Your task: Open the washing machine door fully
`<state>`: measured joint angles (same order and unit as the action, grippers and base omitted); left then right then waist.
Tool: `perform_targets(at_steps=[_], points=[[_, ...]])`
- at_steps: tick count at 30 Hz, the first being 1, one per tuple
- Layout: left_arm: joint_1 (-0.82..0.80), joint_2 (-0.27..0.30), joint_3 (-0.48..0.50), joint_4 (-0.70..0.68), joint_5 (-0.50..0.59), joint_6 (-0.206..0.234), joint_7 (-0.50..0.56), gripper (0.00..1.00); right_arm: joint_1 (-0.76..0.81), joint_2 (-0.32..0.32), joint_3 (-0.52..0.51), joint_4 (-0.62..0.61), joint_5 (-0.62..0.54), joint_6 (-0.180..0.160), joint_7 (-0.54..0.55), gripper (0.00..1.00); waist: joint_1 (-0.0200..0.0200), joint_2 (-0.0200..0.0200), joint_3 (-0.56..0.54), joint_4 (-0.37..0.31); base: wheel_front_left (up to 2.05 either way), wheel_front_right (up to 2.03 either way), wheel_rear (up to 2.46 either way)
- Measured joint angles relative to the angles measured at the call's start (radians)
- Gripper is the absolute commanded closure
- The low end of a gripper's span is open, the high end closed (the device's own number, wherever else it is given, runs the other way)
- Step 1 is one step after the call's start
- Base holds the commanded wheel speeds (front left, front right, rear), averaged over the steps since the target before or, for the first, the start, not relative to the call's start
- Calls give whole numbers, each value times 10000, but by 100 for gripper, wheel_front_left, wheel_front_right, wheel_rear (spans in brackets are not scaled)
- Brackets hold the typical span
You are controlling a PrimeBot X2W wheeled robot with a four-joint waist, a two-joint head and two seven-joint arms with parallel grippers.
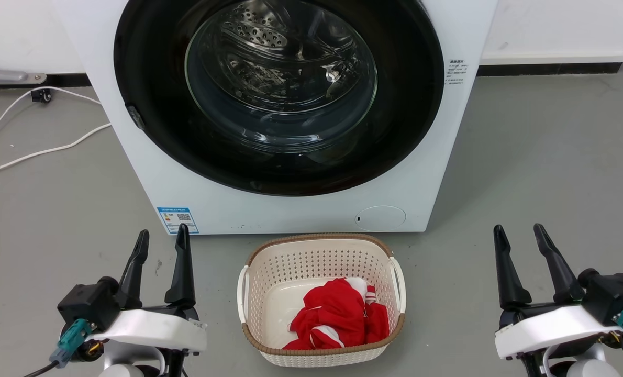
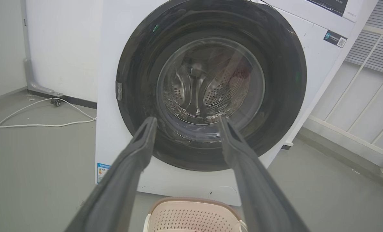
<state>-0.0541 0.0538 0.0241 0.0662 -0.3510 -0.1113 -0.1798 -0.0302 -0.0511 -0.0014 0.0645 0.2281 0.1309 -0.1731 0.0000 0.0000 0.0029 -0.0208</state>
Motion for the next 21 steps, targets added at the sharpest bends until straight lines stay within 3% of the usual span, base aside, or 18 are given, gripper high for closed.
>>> perform_targets(at_steps=[21], points=[[48, 132, -234, 79, 1942, 251, -468, 0, 112, 0, 84, -132, -1883, 0, -217, 0, 0, 0, 15, -14, 0, 0, 0]])
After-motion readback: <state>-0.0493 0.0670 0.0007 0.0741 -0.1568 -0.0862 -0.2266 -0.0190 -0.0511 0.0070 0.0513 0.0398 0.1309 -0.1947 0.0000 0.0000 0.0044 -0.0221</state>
